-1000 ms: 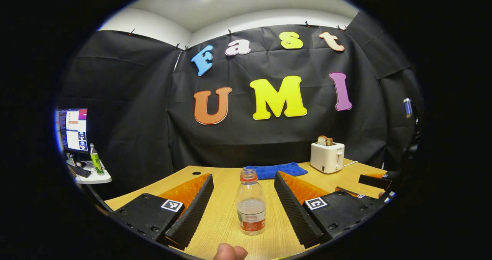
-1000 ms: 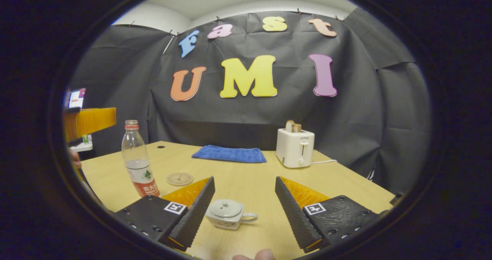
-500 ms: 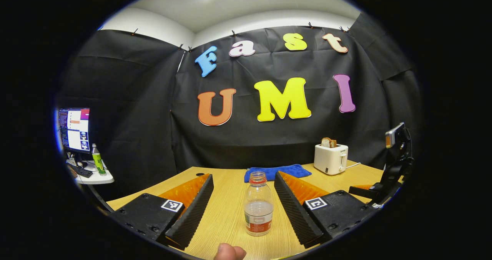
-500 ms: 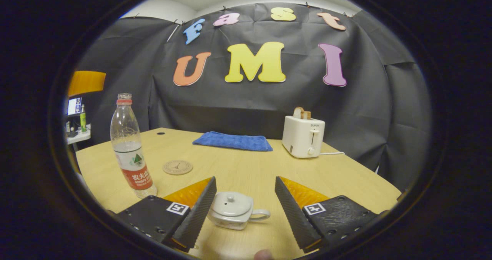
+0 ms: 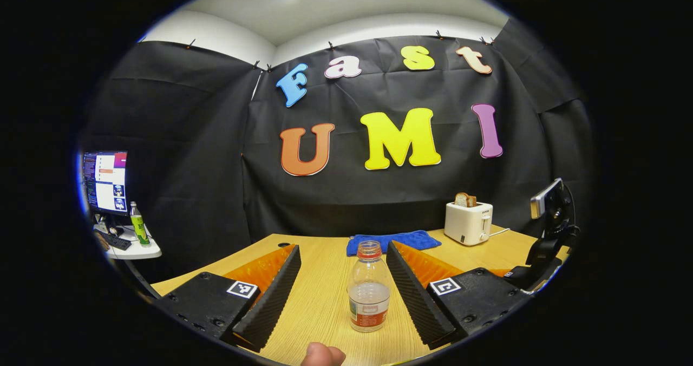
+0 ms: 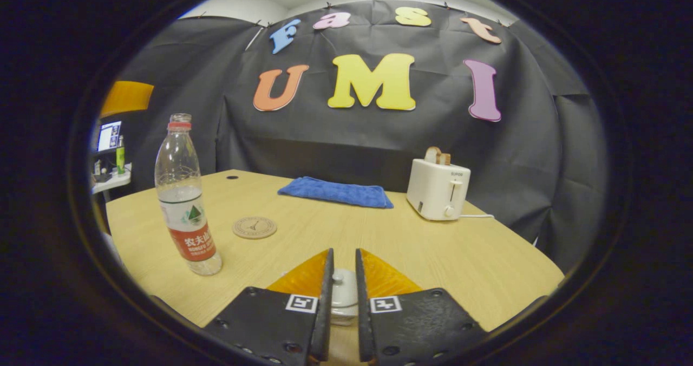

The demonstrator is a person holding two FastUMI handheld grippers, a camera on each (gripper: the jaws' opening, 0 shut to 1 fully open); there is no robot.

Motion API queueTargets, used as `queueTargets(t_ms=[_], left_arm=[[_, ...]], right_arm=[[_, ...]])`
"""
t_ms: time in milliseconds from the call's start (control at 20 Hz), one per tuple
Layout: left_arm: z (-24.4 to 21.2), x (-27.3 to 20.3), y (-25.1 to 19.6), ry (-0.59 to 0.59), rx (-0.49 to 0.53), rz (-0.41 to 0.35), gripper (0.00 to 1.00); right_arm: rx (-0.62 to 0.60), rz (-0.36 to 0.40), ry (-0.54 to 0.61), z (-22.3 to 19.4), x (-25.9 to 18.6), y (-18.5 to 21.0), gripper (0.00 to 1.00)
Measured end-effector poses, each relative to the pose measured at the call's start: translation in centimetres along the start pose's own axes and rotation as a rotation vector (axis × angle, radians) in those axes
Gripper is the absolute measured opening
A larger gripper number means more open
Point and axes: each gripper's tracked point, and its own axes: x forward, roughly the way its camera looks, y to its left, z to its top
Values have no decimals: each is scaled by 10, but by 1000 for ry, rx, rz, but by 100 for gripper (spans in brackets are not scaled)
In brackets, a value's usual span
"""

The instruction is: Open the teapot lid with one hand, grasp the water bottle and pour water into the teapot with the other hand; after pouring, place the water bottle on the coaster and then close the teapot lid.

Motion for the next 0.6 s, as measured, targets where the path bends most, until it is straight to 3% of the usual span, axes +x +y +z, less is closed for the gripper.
queueTargets(t_ms=[100, 200, 300, 600], left_arm=[[0, -1, 2, 1, -1, 1, 99], [0, -2, 2, 3, -2, 1, 99], [-1, -1, 3, 6, -5, 0, 99], [3, -3, 5, 1, -16, -4, 99]], right_arm=[[-33, 3, 3, -1, 1, 1, 5], [-47, 7, 8, -2, 2, 4, 7], [-51, 16, 17, -2, 2, 2, 0], [-30, 38, 22, 2, 0, 4, 0]])
